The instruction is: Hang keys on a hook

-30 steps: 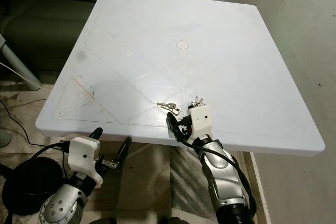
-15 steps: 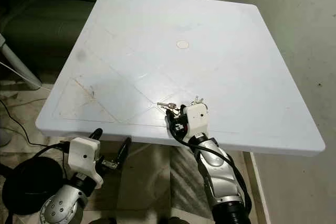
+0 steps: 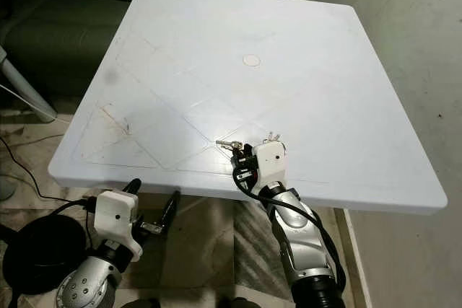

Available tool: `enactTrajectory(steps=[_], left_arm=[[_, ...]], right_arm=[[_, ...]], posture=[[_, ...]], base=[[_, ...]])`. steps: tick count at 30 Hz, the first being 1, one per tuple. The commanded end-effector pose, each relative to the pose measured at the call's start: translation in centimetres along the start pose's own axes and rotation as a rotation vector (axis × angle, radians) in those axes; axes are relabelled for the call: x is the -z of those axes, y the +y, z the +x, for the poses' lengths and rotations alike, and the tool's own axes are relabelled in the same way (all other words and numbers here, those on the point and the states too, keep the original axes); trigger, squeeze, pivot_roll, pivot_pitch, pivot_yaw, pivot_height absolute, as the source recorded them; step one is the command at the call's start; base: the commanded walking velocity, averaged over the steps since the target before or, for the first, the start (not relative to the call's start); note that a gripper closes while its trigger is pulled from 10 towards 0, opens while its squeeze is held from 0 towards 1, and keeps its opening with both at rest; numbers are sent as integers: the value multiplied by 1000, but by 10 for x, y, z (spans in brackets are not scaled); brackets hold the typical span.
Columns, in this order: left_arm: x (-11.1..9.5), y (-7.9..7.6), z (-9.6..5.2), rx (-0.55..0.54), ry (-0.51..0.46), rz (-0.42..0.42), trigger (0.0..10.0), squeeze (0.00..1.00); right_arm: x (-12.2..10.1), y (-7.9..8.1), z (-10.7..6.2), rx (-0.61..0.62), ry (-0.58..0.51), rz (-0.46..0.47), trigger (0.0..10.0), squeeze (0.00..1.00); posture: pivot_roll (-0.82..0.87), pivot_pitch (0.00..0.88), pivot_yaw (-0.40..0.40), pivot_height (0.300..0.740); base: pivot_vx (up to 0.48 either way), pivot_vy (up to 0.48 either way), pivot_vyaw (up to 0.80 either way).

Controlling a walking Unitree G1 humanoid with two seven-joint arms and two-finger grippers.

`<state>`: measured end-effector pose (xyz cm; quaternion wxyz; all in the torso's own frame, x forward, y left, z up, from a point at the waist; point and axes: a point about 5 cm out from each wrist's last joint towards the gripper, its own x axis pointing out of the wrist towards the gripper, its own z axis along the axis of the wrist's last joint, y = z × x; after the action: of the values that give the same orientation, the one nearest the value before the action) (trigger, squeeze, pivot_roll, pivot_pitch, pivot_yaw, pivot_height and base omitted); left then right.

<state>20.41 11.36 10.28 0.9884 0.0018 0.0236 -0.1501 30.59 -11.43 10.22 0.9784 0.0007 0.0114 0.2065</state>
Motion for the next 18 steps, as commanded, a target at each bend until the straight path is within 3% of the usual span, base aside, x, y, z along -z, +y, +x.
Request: enactTrajectory(steps=[1,13,14,18], left_arm=[[-2,-1,-2,3,-2,3,10000,0],[-2,-2,-2,3,-2,1,10000,0],[-2,-2,-2,4,-1,1,10000,0],[-2,-3,-2,3,-1,0,10000,0]], right_arm=[[3,-2,-2,14,9,5,4078,0],[3,-3,0,27,10,4,5529,0],[4,-3,0,31,11,4,6000,0],[3,-5,0,44,8,1,6078,0]], posture=[[69,186,-95,740],[71,186,-95,740],[72,186,-94,740],[72,187,-96,740]], base=[[0,0,0],[0,0,0],[0,0,0],[0,0,0]])
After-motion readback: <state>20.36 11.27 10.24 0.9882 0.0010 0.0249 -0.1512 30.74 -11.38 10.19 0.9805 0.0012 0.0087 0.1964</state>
